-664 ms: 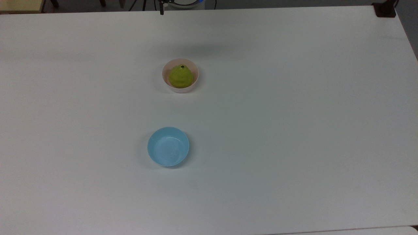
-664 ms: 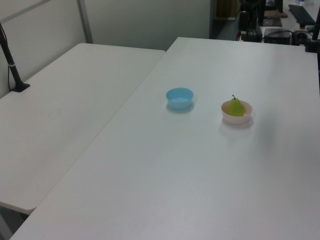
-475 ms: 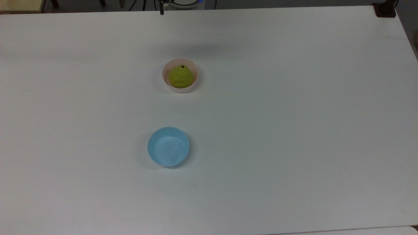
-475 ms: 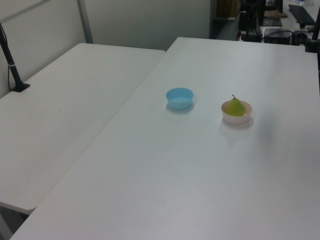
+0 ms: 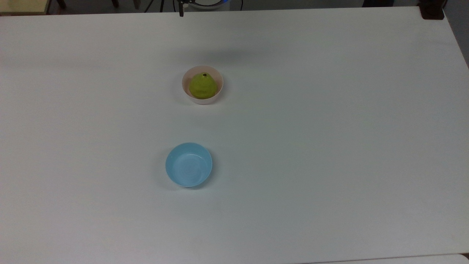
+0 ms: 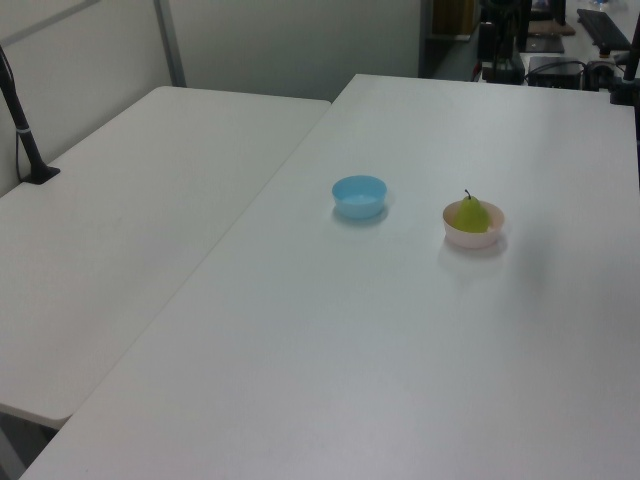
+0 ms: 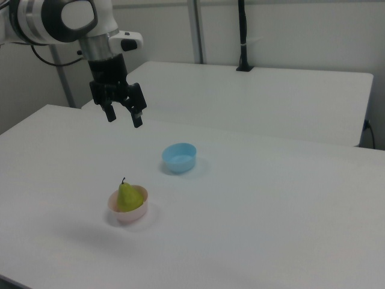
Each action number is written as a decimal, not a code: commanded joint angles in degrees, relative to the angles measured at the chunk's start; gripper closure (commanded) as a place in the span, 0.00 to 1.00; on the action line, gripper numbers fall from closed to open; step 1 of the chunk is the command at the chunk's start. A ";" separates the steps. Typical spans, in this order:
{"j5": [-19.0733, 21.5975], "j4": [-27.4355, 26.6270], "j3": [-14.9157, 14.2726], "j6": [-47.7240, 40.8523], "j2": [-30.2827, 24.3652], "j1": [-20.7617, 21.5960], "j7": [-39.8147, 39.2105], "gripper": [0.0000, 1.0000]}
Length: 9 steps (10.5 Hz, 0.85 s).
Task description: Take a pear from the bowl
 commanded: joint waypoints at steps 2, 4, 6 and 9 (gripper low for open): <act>1.24 -0.08 0.02 -1.02 -0.10 -0.05 -1.59 0.00; 1.33 -1.22 0.02 -0.84 -0.10 0.13 -7.03 0.00; 2.29 -3.06 0.02 -0.41 0.24 0.30 -11.94 0.00; 2.91 -6.13 0.20 2.39 1.82 1.52 -17.24 0.00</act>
